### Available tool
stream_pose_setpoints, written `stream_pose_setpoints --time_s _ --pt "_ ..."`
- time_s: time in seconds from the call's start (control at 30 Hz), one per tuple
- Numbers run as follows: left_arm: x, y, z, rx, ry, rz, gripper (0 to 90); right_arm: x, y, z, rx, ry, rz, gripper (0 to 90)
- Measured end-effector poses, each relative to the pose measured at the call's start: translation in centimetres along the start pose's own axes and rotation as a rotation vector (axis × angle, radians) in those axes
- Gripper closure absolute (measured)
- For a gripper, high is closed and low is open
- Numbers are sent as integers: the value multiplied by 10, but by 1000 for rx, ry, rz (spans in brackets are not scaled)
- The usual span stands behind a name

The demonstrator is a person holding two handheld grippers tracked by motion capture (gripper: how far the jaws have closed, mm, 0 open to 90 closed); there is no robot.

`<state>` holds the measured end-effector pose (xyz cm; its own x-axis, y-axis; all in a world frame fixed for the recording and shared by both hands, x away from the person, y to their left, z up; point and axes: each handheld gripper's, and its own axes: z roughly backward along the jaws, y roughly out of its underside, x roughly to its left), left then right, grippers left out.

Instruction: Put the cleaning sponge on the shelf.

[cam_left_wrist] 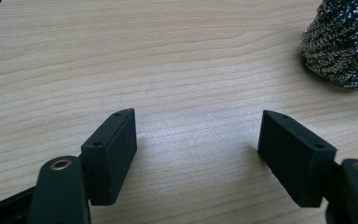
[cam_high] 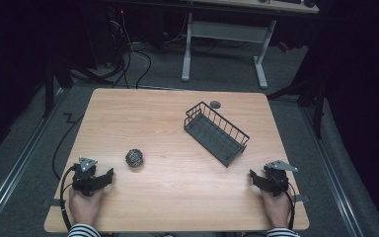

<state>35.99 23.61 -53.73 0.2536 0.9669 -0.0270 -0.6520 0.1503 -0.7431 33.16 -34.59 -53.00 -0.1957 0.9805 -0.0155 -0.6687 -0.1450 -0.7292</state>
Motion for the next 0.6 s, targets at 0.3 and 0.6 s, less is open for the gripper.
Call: stream_pose_setpoints --time_s 0.3,0.6 --pt "-1 0 0 3 0 -10 265 0 0 0 0 0 0 383" --pt "0 0 0 1 7 -2 265 0 0 0 2 1 -3 366"
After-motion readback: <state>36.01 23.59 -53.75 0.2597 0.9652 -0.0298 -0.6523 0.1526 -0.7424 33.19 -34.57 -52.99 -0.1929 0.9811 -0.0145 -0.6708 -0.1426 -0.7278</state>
